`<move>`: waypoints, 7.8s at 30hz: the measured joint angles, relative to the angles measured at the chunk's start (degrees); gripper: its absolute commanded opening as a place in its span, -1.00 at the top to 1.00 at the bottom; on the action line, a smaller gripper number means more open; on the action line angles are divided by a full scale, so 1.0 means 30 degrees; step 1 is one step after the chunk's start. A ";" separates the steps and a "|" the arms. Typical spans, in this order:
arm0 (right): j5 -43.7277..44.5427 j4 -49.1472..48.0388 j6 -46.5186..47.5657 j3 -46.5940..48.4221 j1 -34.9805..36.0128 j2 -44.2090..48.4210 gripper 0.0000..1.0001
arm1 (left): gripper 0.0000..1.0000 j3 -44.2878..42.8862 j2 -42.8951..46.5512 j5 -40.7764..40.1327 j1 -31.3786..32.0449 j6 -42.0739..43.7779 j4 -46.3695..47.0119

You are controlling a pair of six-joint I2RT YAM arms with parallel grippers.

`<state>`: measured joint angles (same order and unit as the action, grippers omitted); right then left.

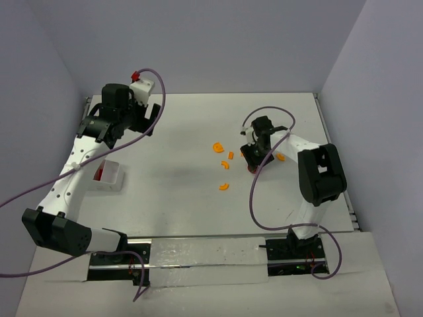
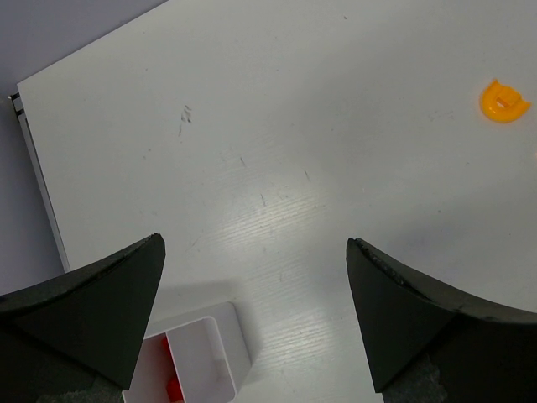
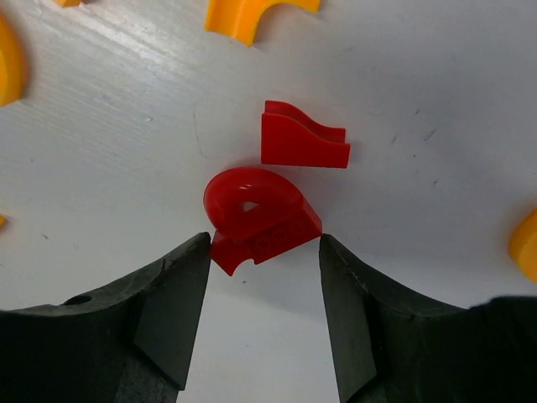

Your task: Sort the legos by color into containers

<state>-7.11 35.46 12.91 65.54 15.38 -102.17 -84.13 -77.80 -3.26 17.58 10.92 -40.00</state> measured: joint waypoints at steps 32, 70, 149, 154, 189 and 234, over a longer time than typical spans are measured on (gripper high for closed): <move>-0.1064 0.0480 -0.1374 0.1370 -0.1007 -0.1303 0.59 | -0.99 0.1740 0.0632 0.0077 0.0000 0.0022 0.0449; -0.7530 -0.1577 -0.5821 0.4275 0.6139 0.3943 1.00 | -0.35 0.5752 -0.1094 1.3621 0.2915 -1.1070 0.6529; -0.2371 0.1294 0.0665 0.1355 0.0869 0.4434 -0.54 | -0.43 0.0831 -0.2900 0.3366 -1.1747 0.4470 -0.7247; -0.1875 0.1574 0.2147 0.1355 -0.0180 0.3611 -0.34 | -0.44 -0.2367 -0.3353 0.4077 -0.9998 0.4040 -0.7320; -0.3818 0.2740 1.5253 0.4596 -0.1262 -0.3815 -0.15 | -0.47 -0.2947 -0.3729 0.8275 -0.6091 0.2541 -0.7156; -0.8400 0.0001 0.5045 0.7330 0.9139 0.2536 1.00 | -0.50 0.5907 -0.0456 1.7336 -0.2022 -1.1953 0.4219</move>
<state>-32.31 35.46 28.05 87.53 42.80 -94.57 -66.41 -79.17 48.74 11.52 -24.94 -27.35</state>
